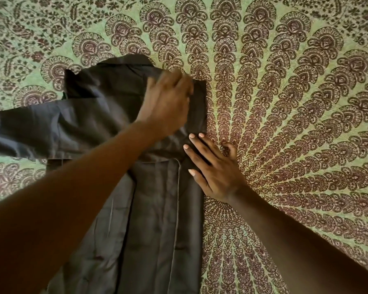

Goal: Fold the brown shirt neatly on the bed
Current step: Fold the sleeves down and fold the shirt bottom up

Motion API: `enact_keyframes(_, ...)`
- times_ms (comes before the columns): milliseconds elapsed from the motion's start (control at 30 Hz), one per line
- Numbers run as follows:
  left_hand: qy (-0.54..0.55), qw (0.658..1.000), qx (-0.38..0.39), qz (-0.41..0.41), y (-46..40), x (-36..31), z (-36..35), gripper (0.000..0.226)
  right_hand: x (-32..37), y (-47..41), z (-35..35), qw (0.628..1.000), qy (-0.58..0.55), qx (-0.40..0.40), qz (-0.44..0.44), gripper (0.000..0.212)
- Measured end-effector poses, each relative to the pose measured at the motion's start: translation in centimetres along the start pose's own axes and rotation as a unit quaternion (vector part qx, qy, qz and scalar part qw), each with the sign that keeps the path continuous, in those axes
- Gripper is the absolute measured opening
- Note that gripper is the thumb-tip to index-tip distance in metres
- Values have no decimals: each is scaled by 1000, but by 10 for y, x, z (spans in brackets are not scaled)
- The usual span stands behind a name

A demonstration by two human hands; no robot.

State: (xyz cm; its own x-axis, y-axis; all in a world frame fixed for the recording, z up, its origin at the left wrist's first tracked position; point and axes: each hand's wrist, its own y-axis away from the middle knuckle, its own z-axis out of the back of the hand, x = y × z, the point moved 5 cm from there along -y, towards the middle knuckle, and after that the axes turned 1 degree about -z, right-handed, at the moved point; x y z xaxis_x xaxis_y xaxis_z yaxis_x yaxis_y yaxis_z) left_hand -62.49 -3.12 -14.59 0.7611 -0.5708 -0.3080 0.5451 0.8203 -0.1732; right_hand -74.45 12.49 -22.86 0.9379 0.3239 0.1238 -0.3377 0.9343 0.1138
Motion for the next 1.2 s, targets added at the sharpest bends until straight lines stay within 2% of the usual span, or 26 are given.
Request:
enact_keyframes(67,1,995,94,-21,37,-5,-12,40,0,-1,0,1000,0,1,-3,56)
enact_keyframes(133,-45,975,218,26,72,4,-30,82,1,-1,0,1000,-3,7,-9,55)
enact_keyframes(167,-55,965,250,58,85,11,-36,98,1,-1,0,1000,-3,12,-13,56)
enact_keyframes(267,-43,959,253,121,100,24,-41,120,1,-3,1,999,17,30,-17,60)
enact_keyframes(533,-70,953,260,140,95,21,-40,123,-41,-91,22,995,35,71,-64,65)
enact_keyframes(700,-113,950,262,130,90,16,-37,121,-64,-149,40,989,-15,91,-118,64)
enact_keyframes(800,-109,945,275,140,89,15,-35,121,-57,-132,54,989,-53,13,-139,64)
enact_keyframes(900,-105,941,288,143,93,18,-38,136,-37,-77,45,986,-93,-36,-135,63)
enact_keyframes(967,-119,938,298,129,96,21,-41,144,-20,-40,27,992,-92,-2,-86,64)
enact_keyframes(1067,-120,940,291,128,101,23,-47,148,-24,-16,9,997,-11,74,-18,70)
enact_keyframes(1200,-131,938,296,120,101,21,-47,148,-56,-53,19,996,17,86,-27,74)
